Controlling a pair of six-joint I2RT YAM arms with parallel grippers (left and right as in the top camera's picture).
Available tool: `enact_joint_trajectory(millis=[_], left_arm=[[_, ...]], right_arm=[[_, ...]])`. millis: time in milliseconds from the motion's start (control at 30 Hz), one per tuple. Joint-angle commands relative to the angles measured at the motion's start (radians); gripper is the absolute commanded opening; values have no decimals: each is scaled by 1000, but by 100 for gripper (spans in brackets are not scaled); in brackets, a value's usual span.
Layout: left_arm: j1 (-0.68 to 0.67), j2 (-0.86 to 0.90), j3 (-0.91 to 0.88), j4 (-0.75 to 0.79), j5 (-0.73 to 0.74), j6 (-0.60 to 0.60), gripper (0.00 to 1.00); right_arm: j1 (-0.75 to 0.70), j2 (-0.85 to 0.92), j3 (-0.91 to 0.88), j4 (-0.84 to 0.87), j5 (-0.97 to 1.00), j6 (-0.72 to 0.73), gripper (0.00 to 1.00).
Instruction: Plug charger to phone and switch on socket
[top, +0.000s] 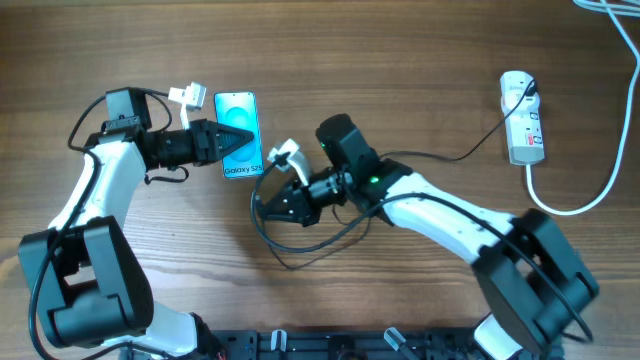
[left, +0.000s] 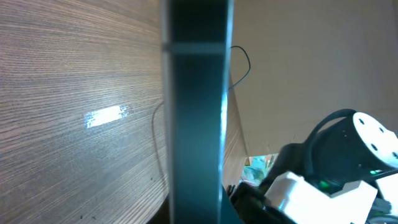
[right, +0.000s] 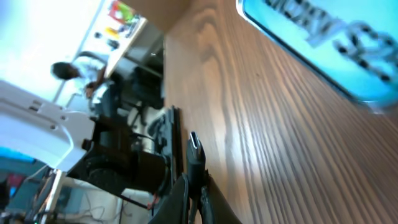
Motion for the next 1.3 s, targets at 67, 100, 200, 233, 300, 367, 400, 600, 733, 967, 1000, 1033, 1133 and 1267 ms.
enact_joint_trajectory(millis=[67, 100, 200, 233, 300, 367, 400, 600, 733, 967, 1000, 1033, 1133, 1267], left_arm=[[0, -8, -3, 3, 103, 1, 4], [0, -9, -3, 4, 110, 1, 4], [0, -8, -3, 2, 114, 1, 4], [0, -8, -3, -2, 121, 2, 4], [0, -8, -3, -14, 154, 35, 4], [0, -8, -3, -24, 173, 61, 4], [0, -8, -3, -24, 173, 61, 4], [0, -8, -3, -33, 177, 61, 4], [0, -9, -3, -45, 180, 61, 4], [0, -9, -3, -69, 183, 59, 4], [0, -9, -3, -73, 184, 53, 4], [0, -8, -3, -74, 188, 53, 4], [0, -9, -3, -77, 191, 53, 4], [0, -9, -3, -81, 193, 53, 4]], right_arm=[[3, 89, 2, 143, -109, 58, 4], [3, 93, 2, 154, -109, 60, 4], [0, 101, 2, 181, -109, 64, 4], [-3, 101, 2, 185, -109, 71, 4], [-15, 101, 2, 198, -108, 100, 4], [-31, 101, 2, 220, -108, 145, 4], [-36, 101, 2, 230, -108, 158, 4], [-38, 101, 2, 277, -87, 222, 4], [-38, 101, 2, 279, -59, 246, 4], [-20, 101, 2, 278, -59, 280, 4], [-18, 101, 2, 278, -59, 280, 4], [-16, 101, 2, 278, -58, 280, 4], [-14, 101, 2, 279, -45, 293, 5], [-14, 101, 2, 279, -20, 303, 4]])
